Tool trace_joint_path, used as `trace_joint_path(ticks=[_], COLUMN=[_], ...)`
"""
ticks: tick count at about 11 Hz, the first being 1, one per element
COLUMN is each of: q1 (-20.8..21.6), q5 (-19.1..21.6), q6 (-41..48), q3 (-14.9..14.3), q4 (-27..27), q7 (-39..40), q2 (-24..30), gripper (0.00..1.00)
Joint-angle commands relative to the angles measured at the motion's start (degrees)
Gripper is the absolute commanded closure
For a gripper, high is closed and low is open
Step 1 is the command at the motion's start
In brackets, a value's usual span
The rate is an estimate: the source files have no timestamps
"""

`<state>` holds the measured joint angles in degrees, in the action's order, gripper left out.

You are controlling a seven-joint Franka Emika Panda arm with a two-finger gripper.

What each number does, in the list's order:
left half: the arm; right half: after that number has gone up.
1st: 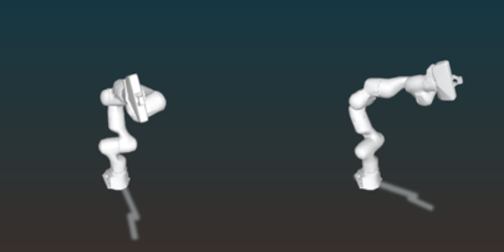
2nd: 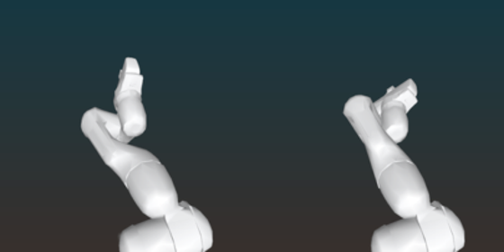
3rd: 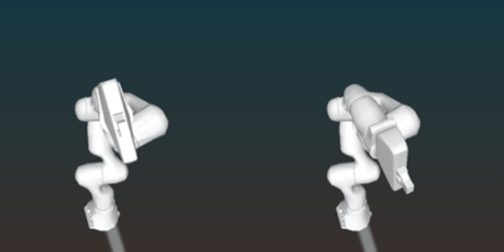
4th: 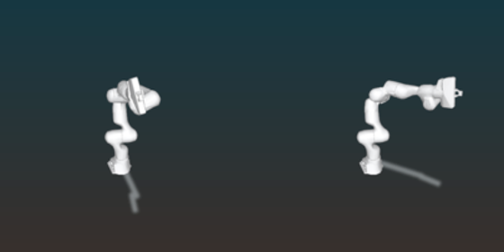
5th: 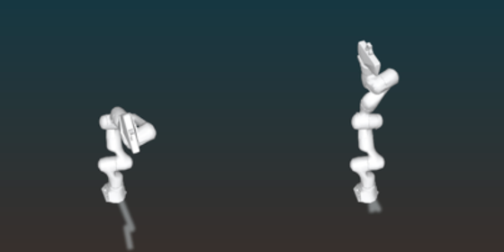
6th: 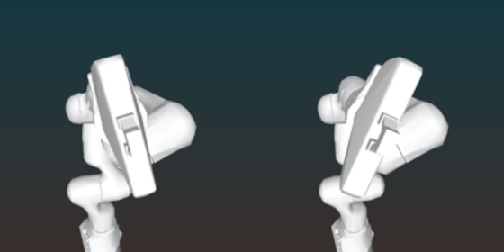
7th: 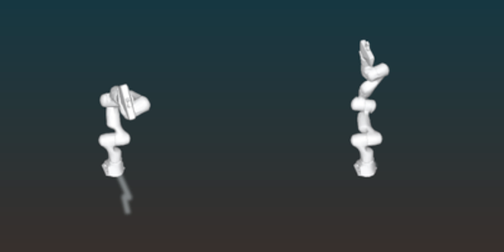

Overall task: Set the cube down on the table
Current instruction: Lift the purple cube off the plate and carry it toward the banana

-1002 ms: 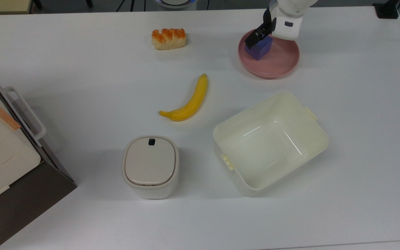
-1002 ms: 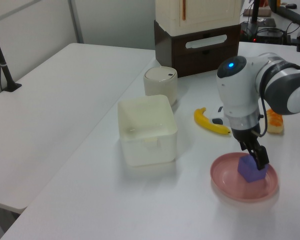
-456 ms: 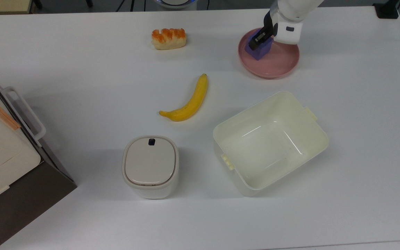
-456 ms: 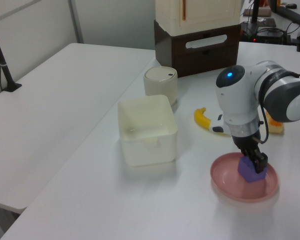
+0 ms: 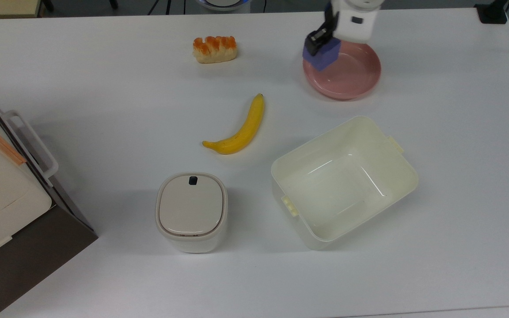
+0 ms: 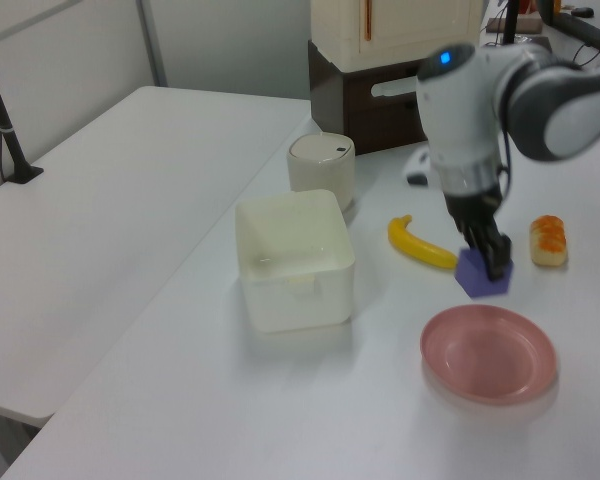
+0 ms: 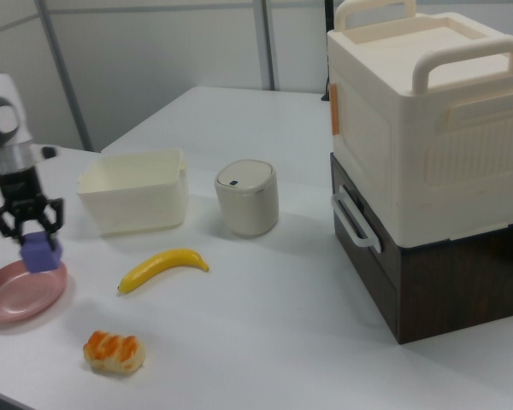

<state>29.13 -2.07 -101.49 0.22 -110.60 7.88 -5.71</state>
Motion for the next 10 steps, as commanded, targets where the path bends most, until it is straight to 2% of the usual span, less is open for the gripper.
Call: trace_joint_path(ticks=[1, 4, 6, 8, 9, 10], q1=[-9.8, -21.8, -27.7, -32.7, -34.4, -35.7], q5=[0.6, -0.4, -1.6, -3.1, -3.4, -3.6], q6=[0.5, -3.3, -7.4, -9.2, -9.2, -9.2], q3=[-0.5, -0.6, -0.5, -0.5, -0.5, -0.5], q4=[1.1, 1.9, 1.9, 4.8, 5.3, 5.4], q7=[4.7, 9.0, 11.6, 12.3, 12.4, 12.5], q2=[0.4, 0.0, -0.8, -4.2, -5.0, -5.0], gripper=[0.67, 0.64, 0.47, 0.23, 0.07, 0.0])
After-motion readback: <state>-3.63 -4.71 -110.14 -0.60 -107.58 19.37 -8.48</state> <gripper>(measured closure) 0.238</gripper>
